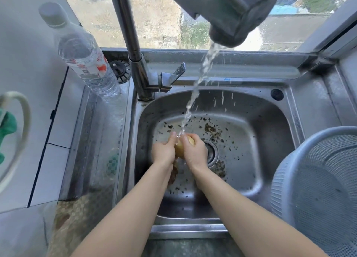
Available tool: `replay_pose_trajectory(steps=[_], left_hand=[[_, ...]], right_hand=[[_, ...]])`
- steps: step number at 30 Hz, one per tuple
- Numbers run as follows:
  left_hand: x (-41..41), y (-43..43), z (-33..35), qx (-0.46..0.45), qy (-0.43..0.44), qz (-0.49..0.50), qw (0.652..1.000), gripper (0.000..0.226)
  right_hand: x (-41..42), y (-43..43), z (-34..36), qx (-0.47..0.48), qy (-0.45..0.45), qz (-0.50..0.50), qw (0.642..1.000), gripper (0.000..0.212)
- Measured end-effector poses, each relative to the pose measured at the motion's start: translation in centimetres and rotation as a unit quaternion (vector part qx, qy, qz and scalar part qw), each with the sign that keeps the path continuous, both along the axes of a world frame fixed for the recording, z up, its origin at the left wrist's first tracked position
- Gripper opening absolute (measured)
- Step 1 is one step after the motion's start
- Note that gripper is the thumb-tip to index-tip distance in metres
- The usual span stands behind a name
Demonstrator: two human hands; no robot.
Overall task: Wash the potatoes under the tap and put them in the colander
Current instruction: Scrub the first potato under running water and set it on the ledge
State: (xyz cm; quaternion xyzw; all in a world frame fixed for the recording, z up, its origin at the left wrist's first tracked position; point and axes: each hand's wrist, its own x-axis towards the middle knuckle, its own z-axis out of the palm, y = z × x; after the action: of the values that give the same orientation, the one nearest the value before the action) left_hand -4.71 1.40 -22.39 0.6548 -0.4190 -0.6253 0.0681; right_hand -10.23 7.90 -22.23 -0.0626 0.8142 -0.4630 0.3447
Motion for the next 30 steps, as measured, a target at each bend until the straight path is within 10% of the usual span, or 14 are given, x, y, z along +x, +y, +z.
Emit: replay_pose_trajectory(steps=[12,17,26,30], left_hand=[[-0.2,0.4,0.6,0.15,0.104,0.16,0.97,0.051],[-0.2,0.2,0.4,0.137,0.1,0.18,0.969,0.062],[0.1,0.0,-0.2,0.088,0.05,0.135,0.986,0.042],[1.1,-0.5,-0.5,0.104,0.017,0.144,0.984,0.046]], right_hand=[[-0.6,-0.4,0.3,0.038,-0.056,0.043,0.997,0.051],[-0.2,0.0,0.5,0.0,-0.06,0.07,0.996,0.035],[0.0,-0.3,0.8,0.067,-0.039,0.114,0.99,0.067],[0.4,-0.5,0.6,0.005,-0.025,0.175,0.984,0.039]])
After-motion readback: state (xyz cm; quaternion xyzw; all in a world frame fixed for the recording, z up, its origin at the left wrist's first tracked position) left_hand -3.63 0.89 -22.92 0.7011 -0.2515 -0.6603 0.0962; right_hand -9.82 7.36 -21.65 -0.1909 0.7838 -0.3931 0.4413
